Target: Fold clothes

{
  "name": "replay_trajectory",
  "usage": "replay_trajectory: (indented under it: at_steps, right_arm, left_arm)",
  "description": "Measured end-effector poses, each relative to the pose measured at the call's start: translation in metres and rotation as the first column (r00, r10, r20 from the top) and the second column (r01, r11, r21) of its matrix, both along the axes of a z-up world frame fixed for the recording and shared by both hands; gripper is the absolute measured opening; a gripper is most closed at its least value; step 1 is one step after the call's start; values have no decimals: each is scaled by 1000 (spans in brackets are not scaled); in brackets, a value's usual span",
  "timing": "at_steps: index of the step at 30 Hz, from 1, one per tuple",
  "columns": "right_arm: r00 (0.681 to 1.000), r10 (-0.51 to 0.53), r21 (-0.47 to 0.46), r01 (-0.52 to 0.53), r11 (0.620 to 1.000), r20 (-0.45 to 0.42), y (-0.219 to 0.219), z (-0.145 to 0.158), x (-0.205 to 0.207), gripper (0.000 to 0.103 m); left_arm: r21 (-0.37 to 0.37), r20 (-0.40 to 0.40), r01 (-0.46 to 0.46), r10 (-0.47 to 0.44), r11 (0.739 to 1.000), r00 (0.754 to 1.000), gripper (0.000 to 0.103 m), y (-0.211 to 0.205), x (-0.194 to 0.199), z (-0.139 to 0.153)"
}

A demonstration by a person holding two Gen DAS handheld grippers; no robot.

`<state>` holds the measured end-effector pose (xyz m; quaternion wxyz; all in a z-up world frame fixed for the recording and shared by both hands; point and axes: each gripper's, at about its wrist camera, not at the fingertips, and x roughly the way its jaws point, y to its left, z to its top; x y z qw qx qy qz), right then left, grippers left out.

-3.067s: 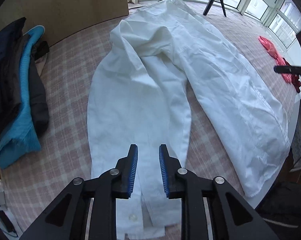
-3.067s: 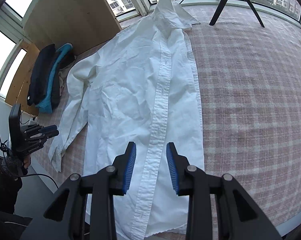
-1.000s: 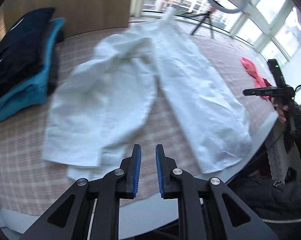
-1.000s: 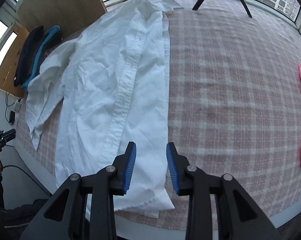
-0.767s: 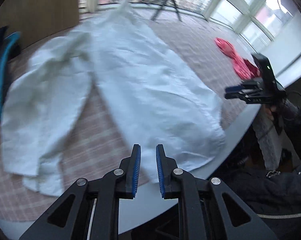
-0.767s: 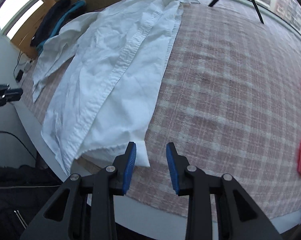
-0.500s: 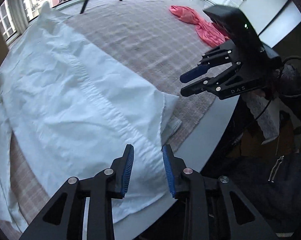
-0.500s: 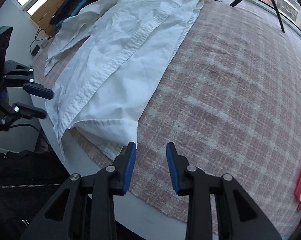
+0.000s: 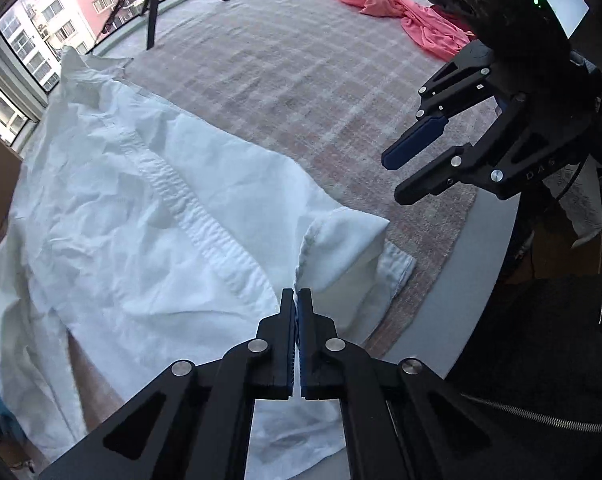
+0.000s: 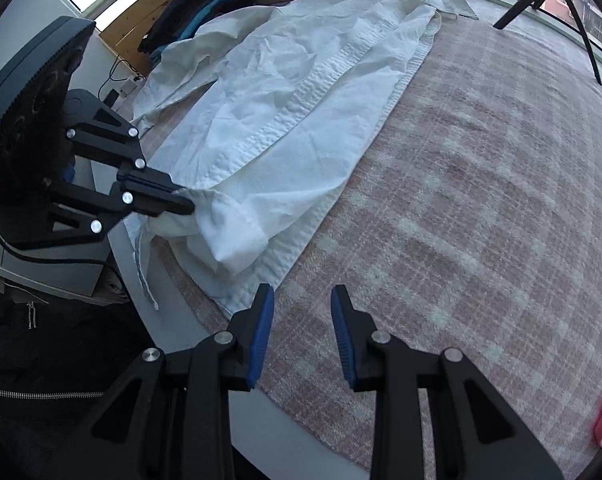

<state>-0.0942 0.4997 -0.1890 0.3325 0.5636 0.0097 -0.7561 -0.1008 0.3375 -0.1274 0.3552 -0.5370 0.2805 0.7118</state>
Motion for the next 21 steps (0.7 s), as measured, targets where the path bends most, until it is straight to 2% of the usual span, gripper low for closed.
replay_trajectory:
  at_steps: [6, 15, 21]
  right_arm:
    - [992, 121, -101, -123, 987, -29, -49, 12, -19, 30]
    - [958, 286, -114, -288, 951, -36, -104, 6, -33, 30]
    - [945, 328, -106, -327, 939, -10, -129, -4, -46, 30]
  left_arm:
    - [-67, -80, -42, 37, 997, 996, 1, -39, -18, 24]
    - [-121, -123, -49, 34, 991, 992, 1, -58, -37, 21]
    - [-115, -133, -68, 53, 991, 990, 1, -68, -47, 21]
